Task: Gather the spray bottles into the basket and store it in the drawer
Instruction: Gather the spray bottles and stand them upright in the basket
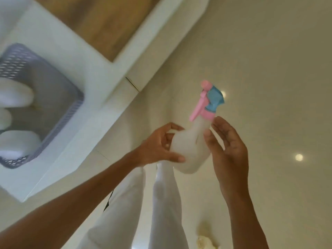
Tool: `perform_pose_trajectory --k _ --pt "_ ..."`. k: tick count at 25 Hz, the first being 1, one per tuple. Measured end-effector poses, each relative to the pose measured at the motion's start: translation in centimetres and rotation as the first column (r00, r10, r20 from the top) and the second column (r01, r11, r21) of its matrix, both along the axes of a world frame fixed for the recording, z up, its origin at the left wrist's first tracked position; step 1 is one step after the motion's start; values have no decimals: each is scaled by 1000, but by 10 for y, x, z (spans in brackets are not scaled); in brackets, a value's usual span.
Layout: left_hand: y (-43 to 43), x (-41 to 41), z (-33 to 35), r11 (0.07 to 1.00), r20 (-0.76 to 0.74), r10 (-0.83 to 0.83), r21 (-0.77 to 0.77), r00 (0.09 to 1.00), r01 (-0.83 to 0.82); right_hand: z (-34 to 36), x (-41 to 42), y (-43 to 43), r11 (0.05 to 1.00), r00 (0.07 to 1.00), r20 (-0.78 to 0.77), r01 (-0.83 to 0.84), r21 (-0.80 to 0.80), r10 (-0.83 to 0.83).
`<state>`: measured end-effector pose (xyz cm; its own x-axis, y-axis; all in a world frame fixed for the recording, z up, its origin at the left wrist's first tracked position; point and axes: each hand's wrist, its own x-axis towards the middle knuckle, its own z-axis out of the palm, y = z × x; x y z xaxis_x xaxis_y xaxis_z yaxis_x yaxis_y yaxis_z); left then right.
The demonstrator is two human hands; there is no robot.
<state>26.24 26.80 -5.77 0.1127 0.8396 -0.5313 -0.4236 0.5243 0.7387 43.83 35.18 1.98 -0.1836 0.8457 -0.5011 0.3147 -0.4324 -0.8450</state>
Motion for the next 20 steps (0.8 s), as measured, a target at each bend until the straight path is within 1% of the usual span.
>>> perform_pose_trajectory --k 1,3,5,6,7,8,9,10,11,12,14,15,16,17,18,20 --pt "-9 -10 19 1000 99 -11 5 995 10 19 -15 2 996 994 -71 -89 -28 87" --pt "-28 -30 54 1000 248 24 -9 968 -22 54 -45 2 963 937 -273 -252 -98 217" --pt "-46 -50 80 992 319 123 -29 940 -120 83 -76 3 920 855 -448 -360 -152 261" --pt "-52 -57 91 981 315 193 -34 929 -192 93 -90 4 911 836 -475 -383 -151 273" --pt "-58 -64 100 961 252 273 -30 928 -274 102 -106 4 910 832 -468 -395 -124 298" --pt "-64 -70 107 930 125 365 -12 923 -366 108 -122 3 914 837 -439 -398 -81 326" --pt "-70 -76 113 881 -40 474 36 880 -472 113 -141 0 911 840 -403 -411 -31 365" --pt "-75 -80 120 825 -206 564 102 800 -555 116 -159 -5 905 837 -373 -425 17 400" --pt "-80 -84 126 778 -352 621 168 700 -606 118 -177 -12 899 832 -358 -435 52 423" --pt "-85 -90 132 743 -492 646 230 583 -628 118 -196 -20 891 823 -353 -447 81 445" --pt "-98 -103 139 694 -726 611 300 315 -655 115 -231 -44 870 799 -352 -480 113 487" --pt "-105 -111 140 657 -782 587 308 210 -688 111 -247 -56 856 784 -354 -502 122 511" --pt "-112 -119 138 611 -801 581 311 145 -728 106 -262 -68 837 765 -350 -530 135 540" --pt "-121 -130 134 566 -803 586 310 109 -764 101 -277 -80 810 744 -326 -564 161 584" --pt "-130 -139 127 537 -795 597 297 106 -790 94 -290 -92 773 723 -275 -602 200 634" --pt "-156 -160 107 505 -764 626 244 157 -828 77 -317 -115 678 674 -134 -672 296 726"
